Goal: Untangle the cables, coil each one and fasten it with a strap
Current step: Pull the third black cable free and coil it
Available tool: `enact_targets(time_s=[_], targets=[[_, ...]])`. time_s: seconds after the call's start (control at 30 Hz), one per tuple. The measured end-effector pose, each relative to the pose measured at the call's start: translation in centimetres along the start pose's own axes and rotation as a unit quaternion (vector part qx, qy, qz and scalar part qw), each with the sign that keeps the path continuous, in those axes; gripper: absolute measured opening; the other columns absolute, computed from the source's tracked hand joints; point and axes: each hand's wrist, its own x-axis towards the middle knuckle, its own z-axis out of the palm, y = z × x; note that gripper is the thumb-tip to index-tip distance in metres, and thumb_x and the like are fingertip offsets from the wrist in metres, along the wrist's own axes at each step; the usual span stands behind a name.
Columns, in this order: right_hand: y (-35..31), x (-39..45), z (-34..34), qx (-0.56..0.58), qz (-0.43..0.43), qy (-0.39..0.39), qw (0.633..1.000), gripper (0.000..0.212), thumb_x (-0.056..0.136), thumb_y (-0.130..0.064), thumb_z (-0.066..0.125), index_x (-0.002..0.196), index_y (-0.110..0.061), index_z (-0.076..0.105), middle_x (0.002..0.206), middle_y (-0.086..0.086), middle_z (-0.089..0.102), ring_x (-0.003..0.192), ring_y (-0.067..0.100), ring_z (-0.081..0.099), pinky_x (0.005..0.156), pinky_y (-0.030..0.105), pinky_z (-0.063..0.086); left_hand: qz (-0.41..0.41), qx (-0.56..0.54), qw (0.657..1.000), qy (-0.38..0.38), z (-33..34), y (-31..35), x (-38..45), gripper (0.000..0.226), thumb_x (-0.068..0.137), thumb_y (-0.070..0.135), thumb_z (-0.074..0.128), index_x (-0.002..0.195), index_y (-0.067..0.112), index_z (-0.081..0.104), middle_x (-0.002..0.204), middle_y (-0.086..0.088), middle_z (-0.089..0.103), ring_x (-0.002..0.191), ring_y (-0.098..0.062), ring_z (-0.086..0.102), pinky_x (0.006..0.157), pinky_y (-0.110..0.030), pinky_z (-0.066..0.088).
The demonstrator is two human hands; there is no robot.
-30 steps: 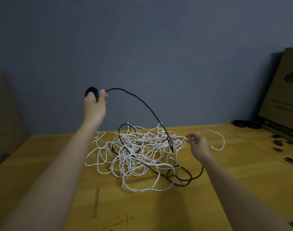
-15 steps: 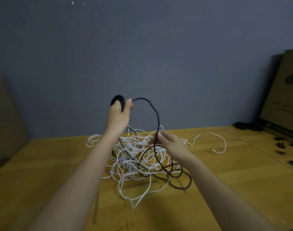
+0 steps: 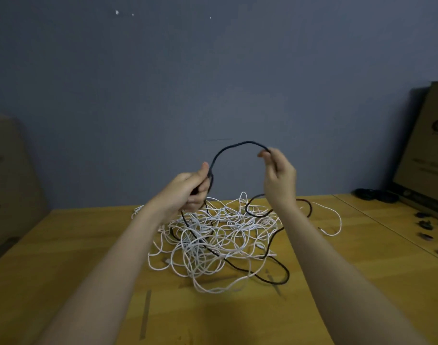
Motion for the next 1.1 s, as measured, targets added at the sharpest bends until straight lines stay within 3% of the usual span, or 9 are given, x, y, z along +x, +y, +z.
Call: enact_targets(time_s=[0.07,0.13,0.2,0.3,0.47,0.67,0.83,1.0,1.1], targets=[[0.4,0.6,0.9,-0.05,0.031,-0.033,0.998,0.023,0.1,-0.02,0.047,0.107,-0.012,0.068,0.097,-0.007,0.067,0.087,0.004,0.059,0.073,0.021,0.044,0.007,-0.068,0.995,-0.074,0.2,0.5,-0.9,0.051,0.085,0.063,0.044,0.055,0.022,0.04,0.041,0.008,0.028,0.033,-0.005,0.021,0.034,-0.015,0.024],[1.3,-0.3,2.1,-0.227,0.014,-0.161,0.96,0.024,0.1,-0.021,0.047,0.115,-0.021,0.066,0.104,-0.001,0.07,0.089,0.02,0.063,0.069,0.029,0.046,0.049,-0.152,0.982,-0.096,0.5,1.1,-1.1,0.046,0.084,0.06,0.045,0.057,0.022,0.044,0.041,0.009,0.032,0.032,-0.002,0.024,0.033,-0.014,0.026],[2.0,-2.9,3.5,-0.338,-0.059,-0.28,0.897,0.026,0.099,-0.021,0.047,0.12,-0.025,0.062,0.105,0.003,0.07,0.09,0.026,0.064,0.066,0.031,0.044,0.102,-0.203,0.972,-0.063,1.0,1.3,-0.7,0.039,0.088,0.053,0.043,0.067,0.02,0.045,0.047,0.009,0.037,0.034,-0.001,0.026,0.036,-0.014,0.028],[1.7,-6.9,4.9,-0.331,-0.182,-0.325,0.867,0.023,0.098,-0.029,0.048,0.111,-0.015,0.061,0.089,0.011,0.066,0.084,0.033,0.061,0.058,0.035,0.032,0.134,-0.189,0.97,0.069,1.5,0.5,0.8,0.028,0.096,0.036,0.039,0.077,0.016,0.038,0.056,0.005,0.043,0.039,-0.004,0.031,0.043,-0.016,0.032],[0.6,-9.0,5.0,-0.283,-0.253,-0.292,0.878,0.022,0.094,-0.019,0.056,0.11,-0.007,0.064,0.083,0.014,0.068,0.076,0.035,0.061,0.057,0.035,0.038,0.119,0.217,0.935,0.253,-0.3,-1.6,3.2,0.025,0.103,0.029,0.035,0.092,0.007,0.038,0.075,-0.002,0.043,0.058,-0.009,0.045,0.06,-0.026,0.039],[1.9,-7.1,3.3,-0.311,-0.195,-0.242,0.898,0.023,0.099,-0.028,0.048,0.108,-0.017,0.066,0.093,0.005,0.069,0.091,0.029,0.058,0.064,0.033,0.04,-0.006,0.596,0.792,0.136,-1.0,-3.1,3.3,0.042,0.101,0.043,0.033,0.11,0.003,0.042,0.103,-0.02,0.062,0.089,-0.038,0.06,0.065,-0.039,0.04],[2.9,-5.3,1.3,-0.343,-0.185,-0.214,0.896,0.025,0.091,-0.035,0.061,0.089,-0.012,0.07,0.083,0.006,0.063,0.082,0.028,0.058,0.056,0.028,0.026,-0.04,0.559,0.828,0.007,0.6,-3.2,3.2,0.063,0.078,0.08,0.039,0.081,0.018,0.047,0.078,0.005,0.052,0.066,-0.012,0.05,0.058,-0.032,0.038],[3.2,-5.1,-0.4,-0.313,-0.182,-0.203,0.91,0.027,0.085,-0.033,0.069,0.078,-0.008,0.072,0.078,0.008,0.058,0.073,0.027,0.054,0.053,0.033,0.036,-0.014,0.557,0.83,-0.026,1.1,-1.9,3.6,0.042,0.087,0.051,0.061,0.07,0.014,0.051,0.059,0.005,0.042,0.05,-0.009,0.039,0.049,-0.027,0.028],[3.9,-5.5,-1.5,-0.286,-0.124,-0.205,0.928,0.02,0.093,-0.026,0.06,0.102,-0.012,0.071,0.091,0.006,0.06,0.085,0.025,0.055,0.063,0.035,0.042,0.044,0.481,0.874,0.054,0.4,-1.9,3.8,0.032,0.094,0.041,0.055,0.077,0.017,0.068,0.06,0.002,0.051,0.051,-0.01,0.048,0.05,-0.028,0.033]])
